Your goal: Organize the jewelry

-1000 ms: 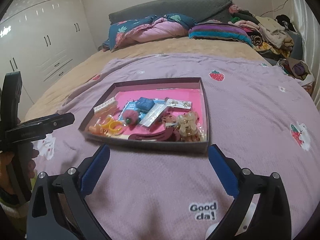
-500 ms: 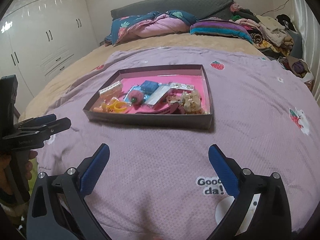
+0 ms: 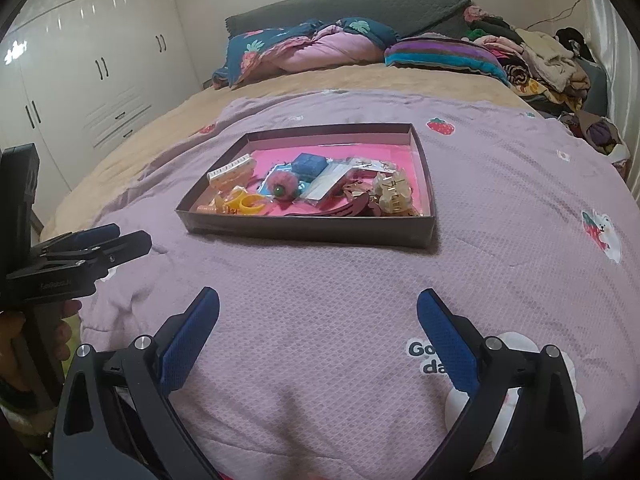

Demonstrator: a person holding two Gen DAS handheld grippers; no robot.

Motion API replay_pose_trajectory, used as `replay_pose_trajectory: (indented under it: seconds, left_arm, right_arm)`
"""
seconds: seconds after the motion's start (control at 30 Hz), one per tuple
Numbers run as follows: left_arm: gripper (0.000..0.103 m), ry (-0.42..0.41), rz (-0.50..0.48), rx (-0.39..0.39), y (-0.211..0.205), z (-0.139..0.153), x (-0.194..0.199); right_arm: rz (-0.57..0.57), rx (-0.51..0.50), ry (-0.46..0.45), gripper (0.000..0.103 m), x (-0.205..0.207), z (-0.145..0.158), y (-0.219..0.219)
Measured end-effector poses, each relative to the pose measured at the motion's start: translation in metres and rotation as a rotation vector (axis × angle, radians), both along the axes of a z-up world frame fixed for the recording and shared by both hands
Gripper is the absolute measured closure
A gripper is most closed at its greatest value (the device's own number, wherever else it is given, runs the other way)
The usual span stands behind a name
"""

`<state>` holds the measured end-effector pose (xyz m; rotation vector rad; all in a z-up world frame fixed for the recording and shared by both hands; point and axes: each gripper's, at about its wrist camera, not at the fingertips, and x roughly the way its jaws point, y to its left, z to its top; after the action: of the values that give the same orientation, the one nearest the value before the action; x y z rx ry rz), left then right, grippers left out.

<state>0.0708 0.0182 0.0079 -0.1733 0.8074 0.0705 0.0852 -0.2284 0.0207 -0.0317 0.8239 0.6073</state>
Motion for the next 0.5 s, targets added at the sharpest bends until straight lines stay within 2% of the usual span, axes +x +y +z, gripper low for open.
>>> replay_pose_trajectory:
  seconds: [0.5]
  left_arm:
    - [0.009,-0.014,0.007,0.003,0.0012,0.0053,0.0002]
  right_arm:
    - [-0.009,0.004,-0.015,0.004,-0.001,0.0049,0.0]
